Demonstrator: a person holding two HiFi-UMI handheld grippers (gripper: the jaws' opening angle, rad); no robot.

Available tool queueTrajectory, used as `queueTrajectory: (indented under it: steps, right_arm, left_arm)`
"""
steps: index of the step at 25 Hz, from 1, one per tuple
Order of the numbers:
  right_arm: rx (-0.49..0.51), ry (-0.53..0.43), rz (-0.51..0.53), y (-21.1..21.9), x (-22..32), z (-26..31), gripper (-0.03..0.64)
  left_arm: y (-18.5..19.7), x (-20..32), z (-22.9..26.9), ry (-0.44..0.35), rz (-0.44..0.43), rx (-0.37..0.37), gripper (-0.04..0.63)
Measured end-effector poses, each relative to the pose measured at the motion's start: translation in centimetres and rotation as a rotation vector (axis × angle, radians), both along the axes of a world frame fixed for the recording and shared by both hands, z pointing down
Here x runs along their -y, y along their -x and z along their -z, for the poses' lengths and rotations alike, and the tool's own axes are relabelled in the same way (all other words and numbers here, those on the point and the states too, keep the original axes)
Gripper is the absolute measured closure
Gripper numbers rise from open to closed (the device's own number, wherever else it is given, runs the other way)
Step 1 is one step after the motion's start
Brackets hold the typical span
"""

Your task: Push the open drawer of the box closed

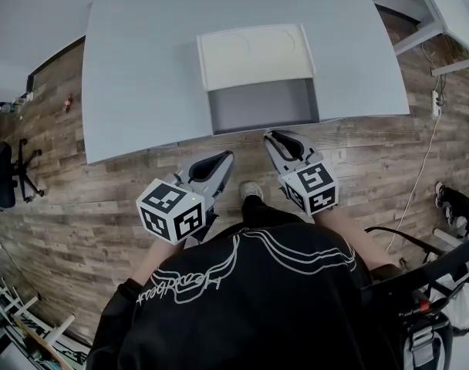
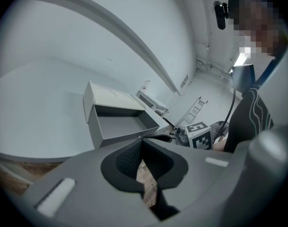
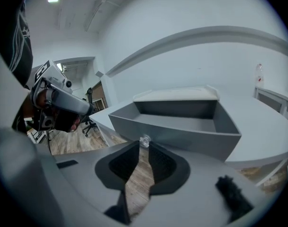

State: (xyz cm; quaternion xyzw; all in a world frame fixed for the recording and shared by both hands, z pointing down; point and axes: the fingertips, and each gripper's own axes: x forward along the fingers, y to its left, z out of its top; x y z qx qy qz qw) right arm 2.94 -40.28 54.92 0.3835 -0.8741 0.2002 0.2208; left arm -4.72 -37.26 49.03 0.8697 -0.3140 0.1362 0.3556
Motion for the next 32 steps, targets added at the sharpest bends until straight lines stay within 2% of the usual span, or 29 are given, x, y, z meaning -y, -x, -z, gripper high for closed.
queueTrajectory:
  steps: [9, 22, 32]
  right_arm:
    - [0.019, -0.001, -0.014, -0.7, 0.4, 0.6, 0.549]
    - [-0.064, 0.016, 0.006, 0.0, 4.0, 0.2, 0.549]
    - [-0.116, 0.002, -0.016, 0.6, 8.4, 0.7, 0.549]
  left_arm:
    - [-0.6, 0.2, 0.2, 0.000, 0.002, 0.001, 0.588]
    - [1.3, 1.3, 1.6, -0.033, 0.064, -0.009, 0.588]
    - [3.4, 1.9, 1.8, -0.038, 0.118, -0.019, 0.588]
